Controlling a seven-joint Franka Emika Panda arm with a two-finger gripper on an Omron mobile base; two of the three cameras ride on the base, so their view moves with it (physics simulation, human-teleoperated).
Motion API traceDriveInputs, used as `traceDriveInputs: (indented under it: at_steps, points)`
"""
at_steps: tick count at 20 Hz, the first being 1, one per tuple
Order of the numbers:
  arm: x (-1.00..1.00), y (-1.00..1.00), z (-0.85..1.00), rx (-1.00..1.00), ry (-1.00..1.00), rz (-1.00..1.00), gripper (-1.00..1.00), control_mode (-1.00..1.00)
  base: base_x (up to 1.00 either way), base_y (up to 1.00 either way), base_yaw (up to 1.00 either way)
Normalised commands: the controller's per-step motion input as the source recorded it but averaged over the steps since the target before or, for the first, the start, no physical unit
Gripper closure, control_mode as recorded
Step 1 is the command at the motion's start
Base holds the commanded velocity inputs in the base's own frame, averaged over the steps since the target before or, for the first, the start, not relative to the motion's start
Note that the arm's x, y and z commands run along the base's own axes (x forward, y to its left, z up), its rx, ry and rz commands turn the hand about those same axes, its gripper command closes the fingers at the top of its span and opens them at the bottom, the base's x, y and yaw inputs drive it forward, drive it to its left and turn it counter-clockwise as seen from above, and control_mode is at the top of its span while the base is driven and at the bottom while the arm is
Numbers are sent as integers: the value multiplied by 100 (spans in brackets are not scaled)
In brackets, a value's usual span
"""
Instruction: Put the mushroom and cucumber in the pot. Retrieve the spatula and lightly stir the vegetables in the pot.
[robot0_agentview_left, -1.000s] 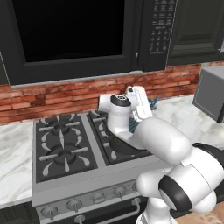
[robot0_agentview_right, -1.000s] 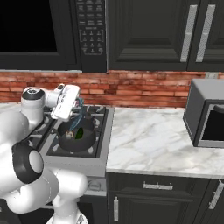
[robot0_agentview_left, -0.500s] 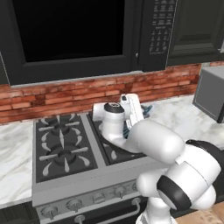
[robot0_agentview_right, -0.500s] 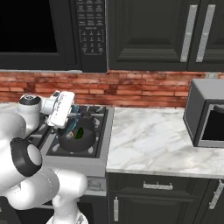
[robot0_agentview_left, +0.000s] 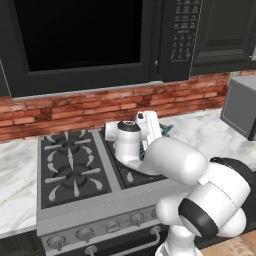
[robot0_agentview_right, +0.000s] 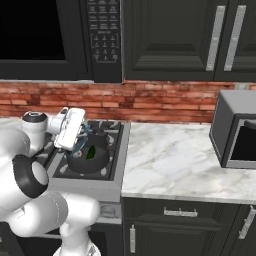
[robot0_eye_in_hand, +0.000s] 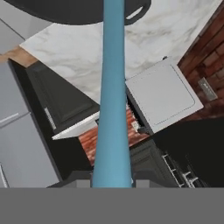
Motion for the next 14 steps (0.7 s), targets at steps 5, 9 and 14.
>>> traceDriveInputs:
  at_steps: [5, 9, 14]
  points:
    - [-16, -8, -5, -3, 0, 0, 100, -100, 0, 0, 0]
    - [-7, -40, 2, 0, 0, 0, 100, -100, 0, 0, 0]
    - [0, -38, 10, 0, 2, 0, 100, -100, 0, 0, 0]
